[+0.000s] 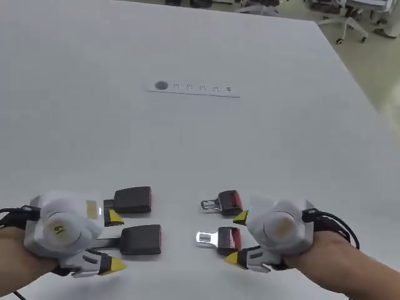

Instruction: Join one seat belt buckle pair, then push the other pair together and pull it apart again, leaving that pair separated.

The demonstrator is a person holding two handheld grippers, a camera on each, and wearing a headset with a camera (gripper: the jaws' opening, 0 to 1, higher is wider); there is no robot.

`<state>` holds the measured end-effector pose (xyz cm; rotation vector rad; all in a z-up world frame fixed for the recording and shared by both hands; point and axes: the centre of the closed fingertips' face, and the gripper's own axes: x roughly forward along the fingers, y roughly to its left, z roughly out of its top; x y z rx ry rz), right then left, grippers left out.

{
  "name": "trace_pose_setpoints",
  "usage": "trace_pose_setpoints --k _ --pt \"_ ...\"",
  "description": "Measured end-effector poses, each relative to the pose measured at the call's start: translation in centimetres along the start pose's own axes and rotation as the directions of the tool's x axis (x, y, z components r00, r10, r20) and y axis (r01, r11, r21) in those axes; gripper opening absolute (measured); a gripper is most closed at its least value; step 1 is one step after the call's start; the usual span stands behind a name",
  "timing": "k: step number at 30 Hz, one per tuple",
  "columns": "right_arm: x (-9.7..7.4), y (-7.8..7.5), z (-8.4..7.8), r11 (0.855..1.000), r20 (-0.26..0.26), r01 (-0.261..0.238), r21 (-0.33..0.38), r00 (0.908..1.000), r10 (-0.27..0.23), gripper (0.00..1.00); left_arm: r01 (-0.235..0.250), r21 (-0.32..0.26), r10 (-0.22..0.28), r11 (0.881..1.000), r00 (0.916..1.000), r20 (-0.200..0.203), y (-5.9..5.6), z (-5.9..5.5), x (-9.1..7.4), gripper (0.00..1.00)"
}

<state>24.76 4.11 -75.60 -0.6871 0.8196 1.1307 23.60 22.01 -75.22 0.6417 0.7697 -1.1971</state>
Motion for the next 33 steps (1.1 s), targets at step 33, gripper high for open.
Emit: trace_pose_setpoints --k 33 --pt "1.9 -0.5 -1.5 0.98 -0.096 -0.154 -0.128 0.9851 0.142 0.33 0.106 0.177 -0.09 0.979 0.9914 -0.095 0.6 0.1 2.6 0.32"
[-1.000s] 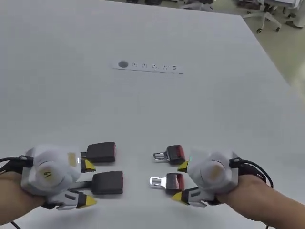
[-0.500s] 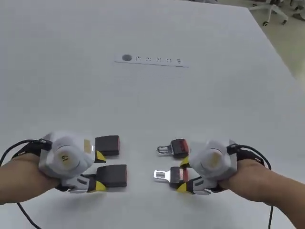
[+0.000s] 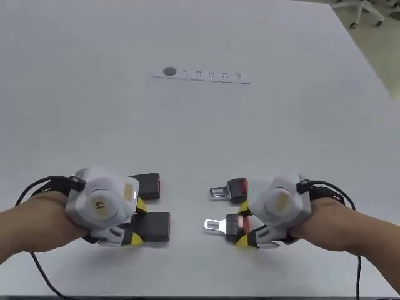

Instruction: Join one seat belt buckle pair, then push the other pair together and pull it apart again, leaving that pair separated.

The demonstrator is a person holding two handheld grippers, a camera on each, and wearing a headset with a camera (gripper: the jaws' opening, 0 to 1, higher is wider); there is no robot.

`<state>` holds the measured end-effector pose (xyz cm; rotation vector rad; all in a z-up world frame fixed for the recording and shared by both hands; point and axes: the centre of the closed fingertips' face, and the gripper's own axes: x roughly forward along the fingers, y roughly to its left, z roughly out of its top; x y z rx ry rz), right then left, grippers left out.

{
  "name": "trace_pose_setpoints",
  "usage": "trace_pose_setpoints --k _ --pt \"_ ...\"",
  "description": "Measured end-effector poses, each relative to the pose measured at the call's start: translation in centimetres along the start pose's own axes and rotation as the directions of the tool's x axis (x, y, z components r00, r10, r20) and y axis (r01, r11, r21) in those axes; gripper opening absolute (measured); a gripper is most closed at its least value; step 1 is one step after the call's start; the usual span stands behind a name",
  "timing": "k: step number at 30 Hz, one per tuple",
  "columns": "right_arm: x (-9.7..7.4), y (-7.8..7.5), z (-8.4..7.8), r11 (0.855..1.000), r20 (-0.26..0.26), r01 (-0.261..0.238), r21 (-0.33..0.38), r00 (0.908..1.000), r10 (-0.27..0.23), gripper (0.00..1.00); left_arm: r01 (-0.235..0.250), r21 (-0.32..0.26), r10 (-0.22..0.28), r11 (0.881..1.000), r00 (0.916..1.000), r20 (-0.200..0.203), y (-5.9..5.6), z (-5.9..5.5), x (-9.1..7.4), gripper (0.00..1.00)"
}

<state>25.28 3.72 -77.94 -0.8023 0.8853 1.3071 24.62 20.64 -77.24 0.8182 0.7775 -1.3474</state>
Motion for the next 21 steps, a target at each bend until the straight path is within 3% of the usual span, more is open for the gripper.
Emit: trace_pose_setpoints --k 9,16,21 --pt "0.1 0.1 0.0 1.0 -0.008 -0.01 -0.025 0.9999 0.009 0.33 0.006 0.037 -0.006 0.999 0.9999 -0.014 0.0 -0.1 0.1 0.32" --pt "0.5 -0.1 0.5 1.0 -0.025 -0.004 -0.023 0.9997 0.003 0.33 0.01 0.022 -0.01 1.0 0.9999 -0.013 0.0 -0.1 0.3 0.32" --pt "1.1 0.2 2.1 1.0 -0.005 0.005 -0.022 1.0 -0.005 0.33 0.006 0.005 -0.006 1.0 0.9998 -0.019 0.0 -0.1 0.3 0.32"
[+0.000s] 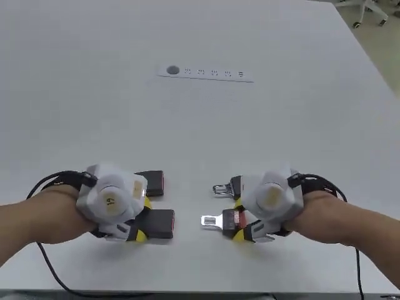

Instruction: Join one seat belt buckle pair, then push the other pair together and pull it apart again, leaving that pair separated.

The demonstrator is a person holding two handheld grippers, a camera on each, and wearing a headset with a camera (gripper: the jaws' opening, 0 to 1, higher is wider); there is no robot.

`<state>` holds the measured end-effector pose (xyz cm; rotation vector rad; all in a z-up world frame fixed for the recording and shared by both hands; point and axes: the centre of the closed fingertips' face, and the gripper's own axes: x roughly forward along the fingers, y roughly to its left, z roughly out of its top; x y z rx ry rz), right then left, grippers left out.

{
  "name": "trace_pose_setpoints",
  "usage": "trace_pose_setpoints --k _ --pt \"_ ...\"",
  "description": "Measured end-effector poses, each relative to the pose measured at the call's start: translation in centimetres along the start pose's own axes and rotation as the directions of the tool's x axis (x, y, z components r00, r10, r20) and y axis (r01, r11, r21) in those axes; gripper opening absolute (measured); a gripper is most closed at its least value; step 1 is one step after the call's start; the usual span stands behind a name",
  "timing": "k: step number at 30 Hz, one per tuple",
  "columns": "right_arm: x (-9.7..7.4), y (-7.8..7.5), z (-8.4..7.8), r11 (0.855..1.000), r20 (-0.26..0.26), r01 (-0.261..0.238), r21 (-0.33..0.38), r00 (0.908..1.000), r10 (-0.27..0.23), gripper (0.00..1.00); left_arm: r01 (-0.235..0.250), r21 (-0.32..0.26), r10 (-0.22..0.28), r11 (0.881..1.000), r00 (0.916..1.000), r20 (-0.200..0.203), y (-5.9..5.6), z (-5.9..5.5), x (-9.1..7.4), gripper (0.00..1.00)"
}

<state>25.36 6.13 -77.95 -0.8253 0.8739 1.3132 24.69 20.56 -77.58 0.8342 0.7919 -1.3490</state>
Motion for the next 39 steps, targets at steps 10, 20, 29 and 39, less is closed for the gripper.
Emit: trace_pose_setpoints --k 10,20,29,39 --pt "1.3 0.9 2.6 1.0 0.021 -0.005 -0.004 0.9998 0.006 0.33 -0.015 -0.024 0.015 1.0 0.9999 -0.005 0.1 -0.2 0.0 0.32" --pt "2.1 1.1 4.3 1.0 0.036 -0.008 0.003 0.9993 0.008 0.32 -0.018 -0.029 0.017 0.999 0.9997 -0.019 0.0 -0.3 0.0 0.32" --pt "2.6 1.1 5.5 1.0 0.08 -0.017 -0.022 0.9966 0.019 0.32 -0.021 -0.021 0.02 1.0 0.9996 -0.021 -0.1 -0.3 0.0 0.32" --pt "2.8 1.1 6.2 1.0 0.107 0.001 -0.028 0.9942 0.002 0.3 0.018 -0.04 -0.018 0.999 0.9998 -0.005 -0.1 -0.3 0.2 0.31"
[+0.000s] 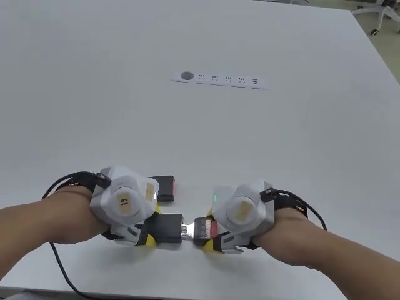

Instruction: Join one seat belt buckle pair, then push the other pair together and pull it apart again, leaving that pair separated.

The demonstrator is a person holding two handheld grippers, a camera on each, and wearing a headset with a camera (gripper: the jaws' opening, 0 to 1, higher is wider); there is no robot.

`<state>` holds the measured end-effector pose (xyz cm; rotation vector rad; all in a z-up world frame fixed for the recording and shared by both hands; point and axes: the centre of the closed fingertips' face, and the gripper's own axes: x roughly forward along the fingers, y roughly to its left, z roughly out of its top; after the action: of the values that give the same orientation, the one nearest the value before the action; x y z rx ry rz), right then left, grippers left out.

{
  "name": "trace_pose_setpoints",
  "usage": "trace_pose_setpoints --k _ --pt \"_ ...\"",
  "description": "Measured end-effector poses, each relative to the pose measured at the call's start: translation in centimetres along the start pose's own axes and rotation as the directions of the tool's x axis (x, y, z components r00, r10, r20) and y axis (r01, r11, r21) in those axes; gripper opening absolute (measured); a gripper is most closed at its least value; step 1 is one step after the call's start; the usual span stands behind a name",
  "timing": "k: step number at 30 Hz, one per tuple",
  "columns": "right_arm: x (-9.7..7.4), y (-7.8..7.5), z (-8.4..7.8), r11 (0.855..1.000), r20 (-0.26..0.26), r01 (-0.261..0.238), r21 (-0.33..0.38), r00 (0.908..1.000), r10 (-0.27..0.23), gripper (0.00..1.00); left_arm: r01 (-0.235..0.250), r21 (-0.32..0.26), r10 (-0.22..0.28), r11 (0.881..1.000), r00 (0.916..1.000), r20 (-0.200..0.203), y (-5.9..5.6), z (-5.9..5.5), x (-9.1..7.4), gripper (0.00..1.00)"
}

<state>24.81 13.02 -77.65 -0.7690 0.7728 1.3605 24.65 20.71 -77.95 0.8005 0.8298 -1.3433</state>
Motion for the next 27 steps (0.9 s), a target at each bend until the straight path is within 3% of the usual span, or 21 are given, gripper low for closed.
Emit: trace_pose_setpoints --k 11,12,14,15,16,19,27 --pt "0.2 -0.3 0.0 1.0 0.004 0.013 0.019 0.9999 -0.013 0.29 -0.008 -0.019 0.008 1.0 1.0 0.003 0.0 0.0 -0.1 0.3" --pt "0.5 0.1 0.8 1.0 0.034 -0.004 0.03 0.9994 0.003 0.28 -0.004 -0.006 0.004 1.0 1.0 0.007 -0.1 0.0 0.0 0.3" --pt "1.0 0.1 1.2 1.0 0.015 0.009 0.01 0.9998 -0.009 0.29 -0.002 0.019 0.002 1.0 1.0 -0.003 -0.2 0.1 0.0 0.3" --pt "1.0 -0.1 1.5 1.0 0.014 0.002 -0.023 0.9999 -0.002 0.28 -0.001 -0.033 0.001 0.999 1.0 -0.004 -0.2 -0.1 -0.1 0.3" --pt "0.8 0.1 1.4 1.0 0.017 0.0 0.012 0.9999 0.0 0.28 -0.005 -0.01 0.005 1.0 1.0 0.0 -0.2 -0.2 -0.2 0.3" --pt "0.8 0.1 1.1 0.999 0.017 0.014 0.033 0.9997 -0.015 0.28 -0.021 -0.024 0.022 0.999 0.9996 0.019 -0.2 -0.2 -0.4 0.3" --pt "1.1 -0.2 0.8 0.999 0.001 0.021 0.025 0.9998 -0.021 0.29 -0.018 -0.02 0.018 1.0 0.9997 0.015 0.0 -0.4 -0.3 0.3"
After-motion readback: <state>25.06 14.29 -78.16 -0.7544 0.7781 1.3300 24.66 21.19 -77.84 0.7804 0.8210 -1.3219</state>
